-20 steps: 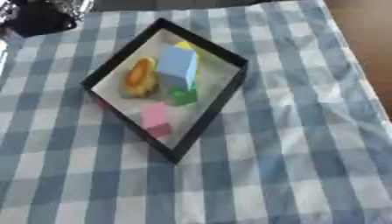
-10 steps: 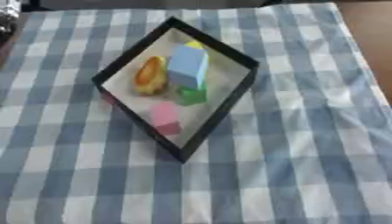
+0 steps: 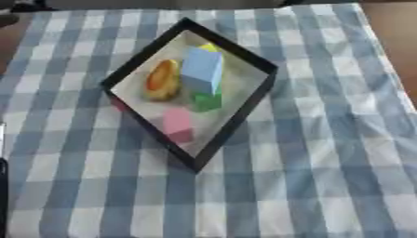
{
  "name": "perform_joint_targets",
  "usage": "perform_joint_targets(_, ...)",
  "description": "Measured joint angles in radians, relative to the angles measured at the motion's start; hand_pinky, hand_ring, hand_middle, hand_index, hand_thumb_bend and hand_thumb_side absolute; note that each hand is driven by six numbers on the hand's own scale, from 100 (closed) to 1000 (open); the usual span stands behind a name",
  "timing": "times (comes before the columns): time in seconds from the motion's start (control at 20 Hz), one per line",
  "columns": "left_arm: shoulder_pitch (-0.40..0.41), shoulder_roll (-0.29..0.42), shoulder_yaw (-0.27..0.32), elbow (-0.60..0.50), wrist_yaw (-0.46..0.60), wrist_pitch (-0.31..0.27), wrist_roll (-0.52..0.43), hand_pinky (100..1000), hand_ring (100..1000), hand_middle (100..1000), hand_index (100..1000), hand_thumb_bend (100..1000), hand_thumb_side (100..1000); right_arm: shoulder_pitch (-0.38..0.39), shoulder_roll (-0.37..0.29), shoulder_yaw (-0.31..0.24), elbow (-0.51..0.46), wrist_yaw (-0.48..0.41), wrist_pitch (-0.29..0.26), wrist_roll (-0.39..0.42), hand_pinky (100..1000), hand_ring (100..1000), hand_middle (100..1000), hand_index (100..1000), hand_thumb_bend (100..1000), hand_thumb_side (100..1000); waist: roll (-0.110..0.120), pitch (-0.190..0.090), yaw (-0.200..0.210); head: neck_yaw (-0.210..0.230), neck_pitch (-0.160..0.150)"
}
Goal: Pick up objects on the table and place them in the box.
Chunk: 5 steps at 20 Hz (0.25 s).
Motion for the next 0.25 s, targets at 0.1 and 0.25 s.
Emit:
perform_joint_targets(0.1,0.000,-0.002,-0.008,0.017,0.030,-0.023,0.031,788,793,816,907,119,763,-0.001,0.002,0.000,0.000,0.006,0.000,0.005,879,840,656,804,100,576,0.000,0.000,0.000,0.000,0.000)
perform_joint_targets(0.25,0.000,-0.003,-0.019,0.037,0.078,-0.048,0.079,784,783,811,904,114,762,-0.008,0.010,0.000,0.000,0.013,-0.002,0.014,879,839,658,809,100,569,0.000,0.000,0.000,0.002,0.000)
